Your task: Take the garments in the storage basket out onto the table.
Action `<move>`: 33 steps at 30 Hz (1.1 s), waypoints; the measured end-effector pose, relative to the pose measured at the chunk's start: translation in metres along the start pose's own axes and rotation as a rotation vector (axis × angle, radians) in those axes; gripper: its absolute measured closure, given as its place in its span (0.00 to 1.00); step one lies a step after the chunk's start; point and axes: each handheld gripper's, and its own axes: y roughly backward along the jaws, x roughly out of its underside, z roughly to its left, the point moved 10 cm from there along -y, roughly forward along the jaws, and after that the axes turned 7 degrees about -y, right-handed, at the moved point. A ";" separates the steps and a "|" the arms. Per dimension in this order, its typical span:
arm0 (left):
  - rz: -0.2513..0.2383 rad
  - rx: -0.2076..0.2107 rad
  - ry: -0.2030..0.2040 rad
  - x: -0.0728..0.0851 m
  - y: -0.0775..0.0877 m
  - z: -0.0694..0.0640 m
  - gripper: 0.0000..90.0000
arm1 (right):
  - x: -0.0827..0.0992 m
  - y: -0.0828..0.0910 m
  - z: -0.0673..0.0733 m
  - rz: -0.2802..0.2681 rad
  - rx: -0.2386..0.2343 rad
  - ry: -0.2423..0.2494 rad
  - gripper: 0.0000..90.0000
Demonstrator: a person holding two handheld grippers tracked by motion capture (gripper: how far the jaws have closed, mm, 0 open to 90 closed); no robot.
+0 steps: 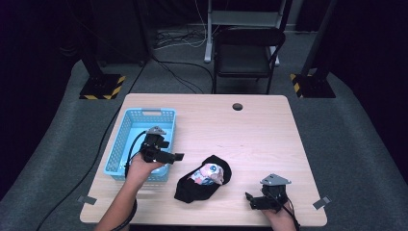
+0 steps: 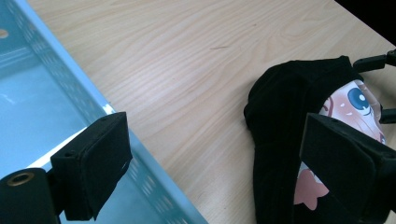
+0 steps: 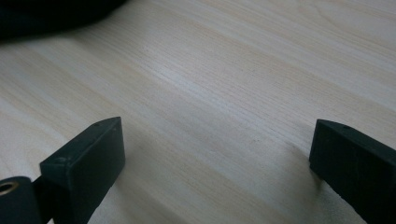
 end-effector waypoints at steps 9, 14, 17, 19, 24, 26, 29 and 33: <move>-0.012 -0.012 0.023 0.001 0.005 0.009 0.09 | 0.000 0.000 0.000 0.000 0.000 0.000 0.03; -0.019 -0.020 0.035 0.002 0.008 0.013 0.09 | 0.000 0.000 0.000 0.000 0.000 0.000 0.03; -0.022 -0.022 0.044 0.002 0.010 0.016 0.09 | 0.000 0.000 0.000 0.000 0.000 0.000 0.03; -0.026 -0.024 0.047 0.002 0.011 0.017 0.09 | 0.000 0.000 0.000 0.000 0.000 0.000 0.03; -0.031 -0.031 0.062 0.004 0.014 0.023 0.09 | 0.000 0.000 0.000 0.000 0.000 0.000 0.03; -0.036 -0.034 0.066 0.004 0.015 0.025 0.09 | 0.000 0.000 0.000 0.000 0.000 0.000 0.03; -0.039 -0.037 0.075 0.005 0.017 0.027 0.09 | 0.000 0.000 0.000 0.000 0.000 0.000 0.03; -0.039 -0.042 0.083 0.006 0.018 0.030 0.09 | 0.000 0.000 0.000 0.000 0.000 0.000 0.03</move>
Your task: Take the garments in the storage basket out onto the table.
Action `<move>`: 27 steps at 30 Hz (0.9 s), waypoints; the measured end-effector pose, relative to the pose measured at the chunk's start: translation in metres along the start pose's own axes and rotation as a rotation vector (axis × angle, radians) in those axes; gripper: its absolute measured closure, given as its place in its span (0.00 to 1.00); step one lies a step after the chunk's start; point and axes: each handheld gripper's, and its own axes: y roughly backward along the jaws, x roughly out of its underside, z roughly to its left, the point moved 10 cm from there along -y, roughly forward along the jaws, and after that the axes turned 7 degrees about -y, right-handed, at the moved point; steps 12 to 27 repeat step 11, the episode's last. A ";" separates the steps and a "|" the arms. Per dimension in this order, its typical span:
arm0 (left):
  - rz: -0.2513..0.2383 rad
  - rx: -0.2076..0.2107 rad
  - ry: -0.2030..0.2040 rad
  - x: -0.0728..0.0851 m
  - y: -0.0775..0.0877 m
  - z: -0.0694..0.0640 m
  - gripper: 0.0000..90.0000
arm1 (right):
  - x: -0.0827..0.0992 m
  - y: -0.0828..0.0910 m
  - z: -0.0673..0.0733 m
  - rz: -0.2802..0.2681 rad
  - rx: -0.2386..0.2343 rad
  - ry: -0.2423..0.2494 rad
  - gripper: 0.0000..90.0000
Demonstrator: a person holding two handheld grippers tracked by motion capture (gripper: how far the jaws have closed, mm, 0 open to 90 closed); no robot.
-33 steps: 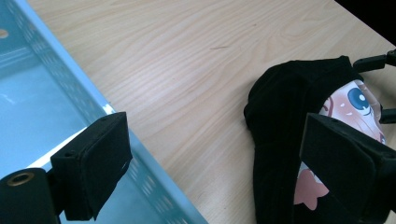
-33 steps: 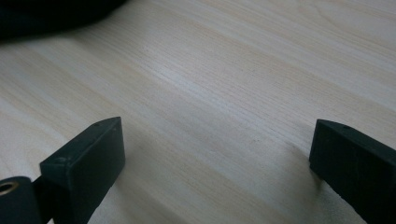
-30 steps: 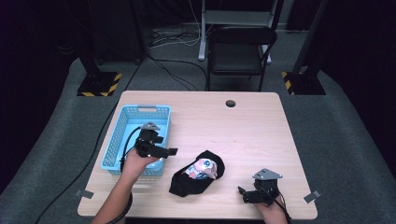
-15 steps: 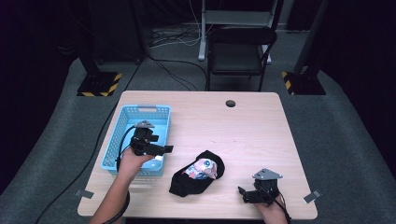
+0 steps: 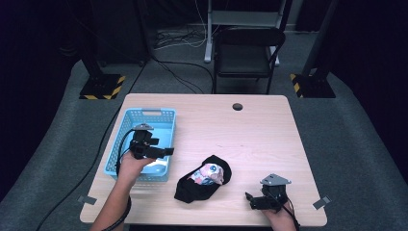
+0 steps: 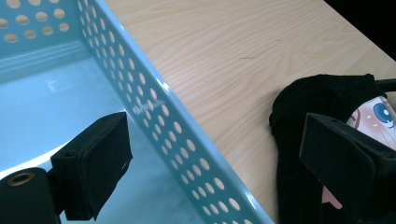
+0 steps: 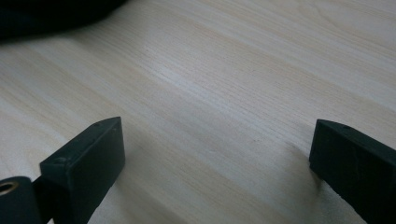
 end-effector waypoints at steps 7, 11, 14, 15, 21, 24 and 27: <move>-0.008 -0.008 0.018 0.001 0.004 0.007 0.09 | 0.000 0.000 0.000 0.000 0.000 0.000 0.03; -0.024 -0.020 0.027 0.000 0.012 0.012 0.09 | 0.000 0.000 0.000 0.000 0.000 0.000 0.03; -0.024 -0.020 0.027 0.000 0.012 0.012 0.09 | 0.000 0.000 0.000 0.000 0.000 0.000 0.03; -0.024 -0.020 0.027 0.000 0.012 0.012 0.09 | 0.000 0.000 0.000 0.000 0.000 0.000 0.03; -0.024 -0.020 0.027 0.000 0.012 0.012 0.09 | 0.000 0.000 0.000 0.000 0.000 0.000 0.03; -0.024 -0.020 0.027 0.000 0.012 0.012 0.09 | 0.000 0.000 0.000 0.000 0.000 0.000 0.03; -0.024 -0.020 0.027 0.000 0.012 0.012 0.09 | 0.000 0.000 0.000 0.000 0.000 0.000 0.03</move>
